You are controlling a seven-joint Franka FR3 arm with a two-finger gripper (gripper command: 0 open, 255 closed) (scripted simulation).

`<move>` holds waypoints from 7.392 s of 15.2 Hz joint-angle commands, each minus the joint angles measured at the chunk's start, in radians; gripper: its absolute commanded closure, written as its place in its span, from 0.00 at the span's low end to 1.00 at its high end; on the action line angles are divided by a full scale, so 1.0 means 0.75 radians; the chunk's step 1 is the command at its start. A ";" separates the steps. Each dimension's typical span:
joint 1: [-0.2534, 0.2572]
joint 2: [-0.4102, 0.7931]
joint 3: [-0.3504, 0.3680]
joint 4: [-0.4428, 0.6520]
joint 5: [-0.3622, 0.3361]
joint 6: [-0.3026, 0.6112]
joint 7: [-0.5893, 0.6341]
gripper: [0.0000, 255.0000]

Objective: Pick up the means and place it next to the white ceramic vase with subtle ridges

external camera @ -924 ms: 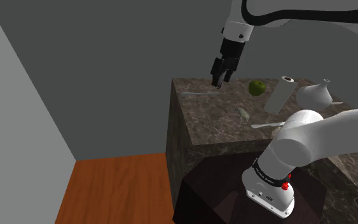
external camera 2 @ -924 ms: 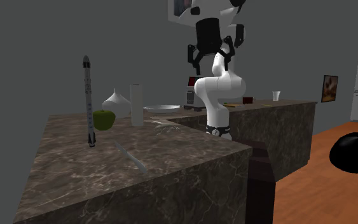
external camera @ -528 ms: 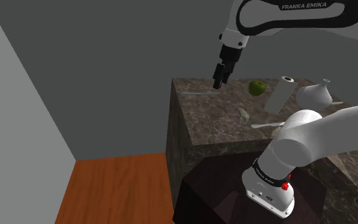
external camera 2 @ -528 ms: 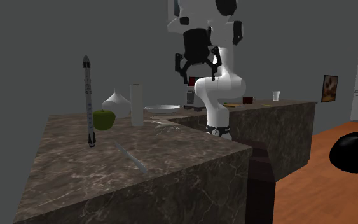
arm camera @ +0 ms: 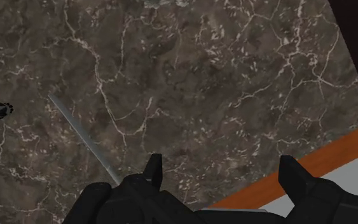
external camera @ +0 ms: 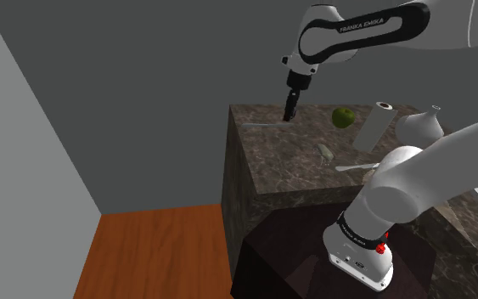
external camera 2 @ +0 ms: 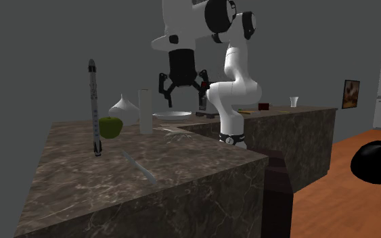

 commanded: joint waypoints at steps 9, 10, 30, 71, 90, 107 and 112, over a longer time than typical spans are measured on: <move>0.087 0.521 -0.189 0.252 0.094 0.305 -0.685 0.00; 0.090 0.577 -0.196 0.288 0.119 0.325 -0.756 0.00; 0.074 0.847 -0.180 0.377 0.268 0.498 -1.019 1.00; 0.093 0.590 -0.193 0.685 0.113 -0.040 -0.893 1.00; 0.094 0.583 -0.192 1.018 0.107 -0.380 -0.876 1.00; -0.087 -0.007 -0.312 0.516 -0.163 -0.420 -1.093 1.00; -0.164 -0.145 -0.370 0.445 -0.248 -0.468 -1.194 1.00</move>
